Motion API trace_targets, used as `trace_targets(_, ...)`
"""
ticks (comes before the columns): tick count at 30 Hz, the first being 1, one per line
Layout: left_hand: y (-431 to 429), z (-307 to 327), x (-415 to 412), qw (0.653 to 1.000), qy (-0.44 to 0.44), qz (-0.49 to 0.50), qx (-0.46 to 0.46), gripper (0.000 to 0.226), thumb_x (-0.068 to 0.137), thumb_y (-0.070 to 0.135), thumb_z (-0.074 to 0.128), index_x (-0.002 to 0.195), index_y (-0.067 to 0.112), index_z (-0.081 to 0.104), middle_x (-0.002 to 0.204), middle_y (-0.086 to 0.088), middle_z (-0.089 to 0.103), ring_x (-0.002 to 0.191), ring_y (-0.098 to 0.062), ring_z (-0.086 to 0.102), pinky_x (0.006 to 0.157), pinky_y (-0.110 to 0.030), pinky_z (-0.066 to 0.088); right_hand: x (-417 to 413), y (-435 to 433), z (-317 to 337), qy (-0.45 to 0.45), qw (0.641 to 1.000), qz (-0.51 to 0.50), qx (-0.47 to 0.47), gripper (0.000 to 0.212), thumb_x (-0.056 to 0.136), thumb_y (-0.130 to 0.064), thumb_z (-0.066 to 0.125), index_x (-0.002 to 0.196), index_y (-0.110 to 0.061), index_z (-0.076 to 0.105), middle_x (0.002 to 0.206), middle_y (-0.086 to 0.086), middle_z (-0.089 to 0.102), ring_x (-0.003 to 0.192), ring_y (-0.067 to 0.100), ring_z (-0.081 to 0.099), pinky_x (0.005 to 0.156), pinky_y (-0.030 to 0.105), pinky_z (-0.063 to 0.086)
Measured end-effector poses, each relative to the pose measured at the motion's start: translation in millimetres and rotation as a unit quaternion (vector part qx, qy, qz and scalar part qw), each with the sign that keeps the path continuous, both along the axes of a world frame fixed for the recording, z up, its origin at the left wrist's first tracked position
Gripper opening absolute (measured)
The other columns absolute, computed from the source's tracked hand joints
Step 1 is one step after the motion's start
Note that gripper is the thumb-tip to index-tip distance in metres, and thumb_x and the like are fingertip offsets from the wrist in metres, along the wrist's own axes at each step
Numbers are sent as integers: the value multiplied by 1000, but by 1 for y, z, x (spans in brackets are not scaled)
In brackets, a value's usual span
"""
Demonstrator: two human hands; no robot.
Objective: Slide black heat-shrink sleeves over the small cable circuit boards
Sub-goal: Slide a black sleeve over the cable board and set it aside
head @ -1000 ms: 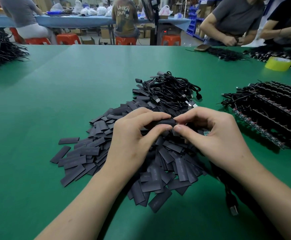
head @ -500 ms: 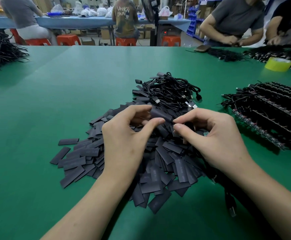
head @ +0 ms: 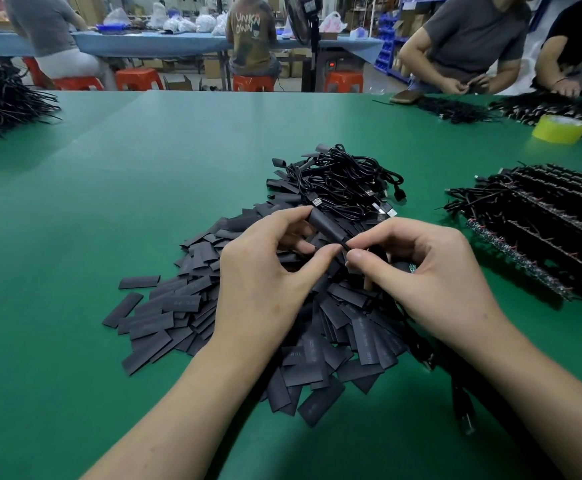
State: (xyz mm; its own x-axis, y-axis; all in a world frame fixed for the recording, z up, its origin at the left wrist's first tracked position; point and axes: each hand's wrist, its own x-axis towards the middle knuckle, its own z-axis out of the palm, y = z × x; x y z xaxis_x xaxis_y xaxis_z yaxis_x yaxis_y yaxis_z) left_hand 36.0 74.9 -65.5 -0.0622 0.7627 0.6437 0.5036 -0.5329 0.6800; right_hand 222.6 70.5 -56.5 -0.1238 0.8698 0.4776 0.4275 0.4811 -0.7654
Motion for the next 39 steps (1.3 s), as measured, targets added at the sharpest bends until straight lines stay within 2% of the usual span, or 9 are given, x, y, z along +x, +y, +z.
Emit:
trace_targets(3,1,-1,-1,1000,-2,2,-5,43,78,25,88,116,16,73,93,12,72,80,-4,71,83,-18,55,1,-1,0,-8,1000,5,-14,9,83,-32,76,92,-32,76,78,-8,73,68,20,69,68,46,58)
trace_targets(7,4,-2,-4,999,-28,9,-21,39,78,24,88,113,18,73,89,12,72,78,-6,71,81,-16,54,2,0,0,9,998,26,-60,25,78,-31,81,102,-31,73,81,-7,69,67,15,58,64,31,50)
trace_targets(13,6,-4,-6,997,-62,16,-45,39,78,31,89,113,23,74,85,14,73,78,-5,71,79,-12,53,6,1,4,-7,995,50,-86,20,86,-17,80,99,-29,70,70,-3,63,64,16,54,63,34,46)
trace_targets(19,9,-3,-5,995,-49,5,-86,76,71,51,84,139,23,63,111,20,72,94,11,67,87,-4,47,15,18,30,20,997,-64,-41,16,92,-16,74,107,-21,69,69,0,57,56,19,73,56,24,50)
trace_targets(22,7,-4,-3,996,-35,-7,-84,72,74,46,85,139,24,63,112,20,71,94,11,67,82,1,44,14,62,59,-126,982,-138,12,17,92,-27,74,108,-23,70,78,-5,63,55,15,70,58,23,54)
trace_targets(25,6,-5,-2,996,-30,-18,-87,67,77,41,85,137,22,64,112,16,72,94,11,67,81,2,44,3,116,87,-238,956,-166,29,25,92,-36,72,115,-25,70,93,1,70,76,24,69,79,41,57)
trace_targets(30,6,-6,-4,995,-32,-29,-94,64,80,43,82,138,24,63,112,18,71,98,8,67,85,-3,48,-14,155,103,-389,913,-121,-34,47,96,-38,67,141,-24,58,125,7,66,111,26,63,99,38,49)
trace_targets(35,7,-6,-5,995,-9,-30,-90,61,81,49,76,136,25,65,110,17,72,98,7,66,90,-10,51,6,98,94,-428,892,-126,-68,18,94,-39,68,100,-23,74,100,0,72,89,20,66,88,41,56)
trace_targets(39,5,-8,-4,994,5,-40,-99,57,84,50,75,135,27,66,110,19,72,100,4,67,95,-29,57,31,39,70,-555,777,-102,-278,32,89,-52,70,99,-21,70,98,-4,70,89,16,65,86,34,56)
